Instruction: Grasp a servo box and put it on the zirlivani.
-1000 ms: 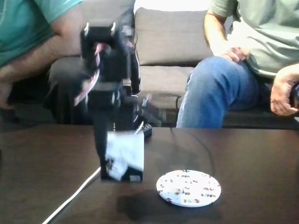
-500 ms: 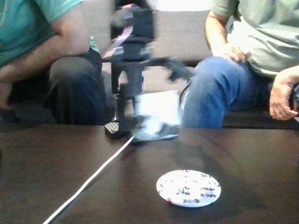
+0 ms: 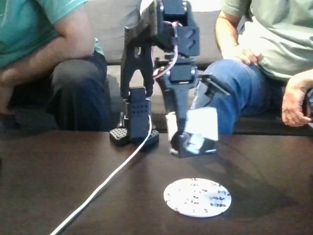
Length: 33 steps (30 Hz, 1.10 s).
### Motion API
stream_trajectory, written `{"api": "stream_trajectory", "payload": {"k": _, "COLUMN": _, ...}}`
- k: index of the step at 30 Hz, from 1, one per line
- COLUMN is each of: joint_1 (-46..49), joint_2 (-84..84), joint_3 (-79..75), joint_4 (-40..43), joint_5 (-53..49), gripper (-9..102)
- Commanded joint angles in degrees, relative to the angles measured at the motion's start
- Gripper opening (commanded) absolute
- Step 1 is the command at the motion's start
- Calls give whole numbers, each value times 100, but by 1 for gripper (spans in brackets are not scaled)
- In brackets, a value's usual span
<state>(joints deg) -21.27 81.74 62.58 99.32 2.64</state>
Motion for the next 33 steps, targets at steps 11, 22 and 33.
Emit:
{"api": "stream_trajectory", "payload": {"k": 11, "joint_1": -70, "joint_2": 202, "joint_3": 1037, "joint_4": -809, "joint_5": 44, "gripper": 9}}
{"api": "stream_trajectory", "payload": {"k": 22, "joint_1": -185, "joint_2": -70, "joint_3": 1468, "joint_4": -1371, "joint_5": 44, "gripper": 9}}
{"api": "stream_trajectory", "payload": {"k": 33, "joint_1": -167, "joint_2": -677, "joint_3": 1459, "joint_4": -1564, "joint_5": 62, "gripper": 9}}
